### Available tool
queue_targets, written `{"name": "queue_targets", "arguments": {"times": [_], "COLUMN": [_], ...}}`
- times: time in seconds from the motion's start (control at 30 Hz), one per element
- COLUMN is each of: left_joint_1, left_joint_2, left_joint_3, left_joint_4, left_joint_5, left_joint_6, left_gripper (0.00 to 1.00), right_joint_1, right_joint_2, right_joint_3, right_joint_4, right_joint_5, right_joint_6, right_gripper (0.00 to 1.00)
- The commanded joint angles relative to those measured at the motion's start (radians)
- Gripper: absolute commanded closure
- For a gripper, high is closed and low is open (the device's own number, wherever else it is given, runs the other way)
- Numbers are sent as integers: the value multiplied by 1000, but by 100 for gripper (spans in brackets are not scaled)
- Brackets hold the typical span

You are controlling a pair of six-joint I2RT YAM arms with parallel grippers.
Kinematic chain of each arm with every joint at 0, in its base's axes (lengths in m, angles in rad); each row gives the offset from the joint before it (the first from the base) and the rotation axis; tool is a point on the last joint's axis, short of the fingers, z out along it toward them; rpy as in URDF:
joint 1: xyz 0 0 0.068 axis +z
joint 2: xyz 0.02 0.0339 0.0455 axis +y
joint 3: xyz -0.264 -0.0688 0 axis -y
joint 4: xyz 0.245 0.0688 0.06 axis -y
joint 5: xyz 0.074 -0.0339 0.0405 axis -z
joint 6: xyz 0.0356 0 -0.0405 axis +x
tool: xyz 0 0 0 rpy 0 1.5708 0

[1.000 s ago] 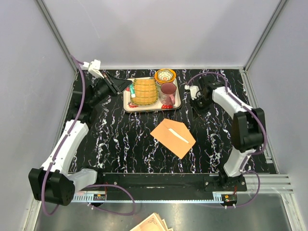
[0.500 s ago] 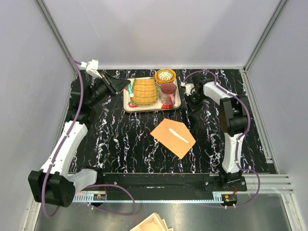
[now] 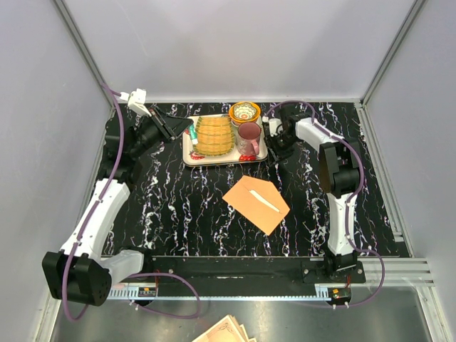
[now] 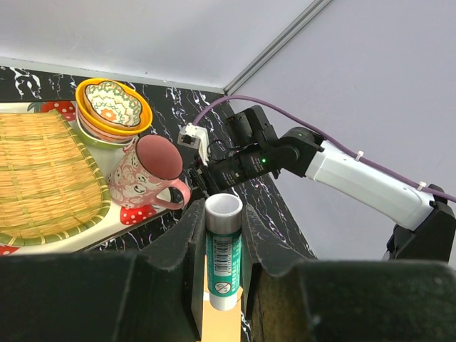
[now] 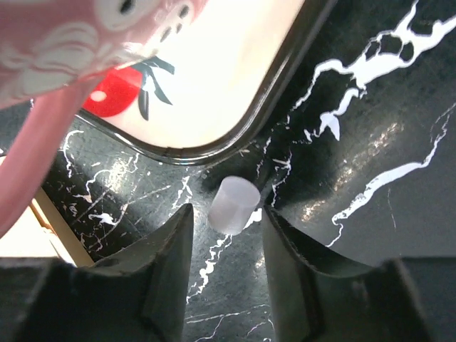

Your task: Place the letter into the envelope and seal it

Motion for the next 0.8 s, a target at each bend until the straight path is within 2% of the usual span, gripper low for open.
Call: {"name": "queue_targets", "arguments": {"times": [0.0,0.07,0.23,0.63,0.77], "left_joint_1": [11,10,10,11,11], "left_joint_2": [4,7,8,4,2], "left_joint_3": [4,4,3,-3,1], "left_joint_4": [36,36,42,44,42], "left_joint_5": [23,26,29,33,36], "left_joint_6": [18,12,9,9,12], "left_gripper": [100,100,100,100,100], "right_joint_1": [10,12,12,10,12], "right_joint_2": [13,7,-5,-28,-53], "right_joint_3": [38,30,13,6,-9], "right_joint_4": [16,14,16,8,3], "right_joint_5": [-32,-32,-36,-49,-49], "right_joint_6": [3,1,-7,-20,-33], "right_gripper": [48,42,34,29,18]}}
